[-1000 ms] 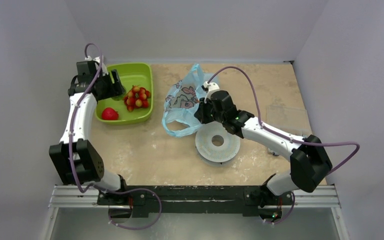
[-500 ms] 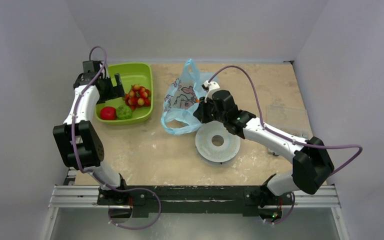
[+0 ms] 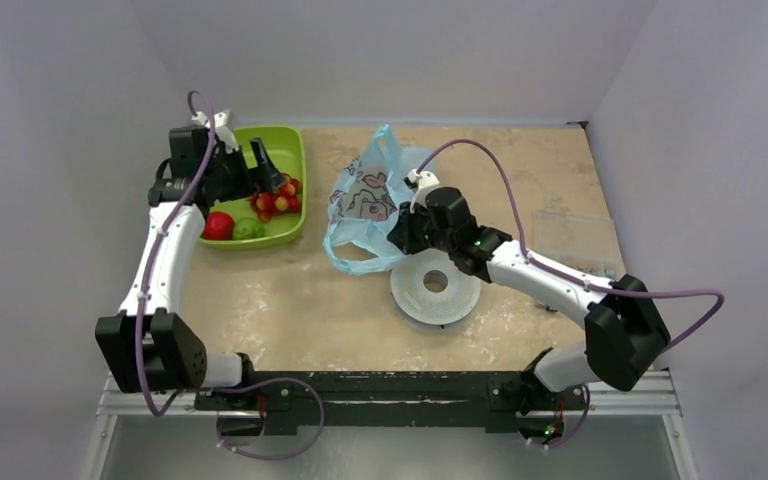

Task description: Take the fake fruits out of the plastic bag

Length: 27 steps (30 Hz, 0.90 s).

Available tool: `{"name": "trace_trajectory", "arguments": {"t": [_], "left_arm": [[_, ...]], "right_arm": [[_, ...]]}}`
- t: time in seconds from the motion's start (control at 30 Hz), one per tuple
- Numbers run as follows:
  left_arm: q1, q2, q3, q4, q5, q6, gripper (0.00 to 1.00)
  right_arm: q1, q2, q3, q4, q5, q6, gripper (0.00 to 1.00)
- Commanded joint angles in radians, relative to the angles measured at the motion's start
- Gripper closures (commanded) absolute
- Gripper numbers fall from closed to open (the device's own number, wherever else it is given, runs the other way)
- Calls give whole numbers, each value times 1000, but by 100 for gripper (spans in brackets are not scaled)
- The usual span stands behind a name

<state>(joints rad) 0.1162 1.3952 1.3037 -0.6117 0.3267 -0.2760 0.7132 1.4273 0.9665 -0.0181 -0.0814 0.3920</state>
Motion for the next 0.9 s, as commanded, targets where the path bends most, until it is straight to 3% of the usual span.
{"name": "trace_trajectory", "arguments": {"t": [0.0, 0.13, 0.37, 0.57, 0.73, 0.87], "left_arm": [[-121, -94, -132, 181, 196, -193, 14], [-259, -144, -307, 435, 221, -337, 24], [-534, -171, -395, 686, 9, -423, 39], [-626, 33, -194, 638, -26, -383, 46], [-690, 150, -51, 546, -87, -335, 53], [-730, 124, -30, 529, -160, -300, 37]], "right_arm": [[5, -50, -38, 52, -33, 4, 100], [5, -60, -72, 48, -22, 8, 100], [5, -129, -141, 25, 65, 12, 100], [4, -177, -164, -73, 278, 69, 100], [4, -176, -165, -139, 362, 98, 100], [5, -180, -185, -146, 360, 87, 100]]}}
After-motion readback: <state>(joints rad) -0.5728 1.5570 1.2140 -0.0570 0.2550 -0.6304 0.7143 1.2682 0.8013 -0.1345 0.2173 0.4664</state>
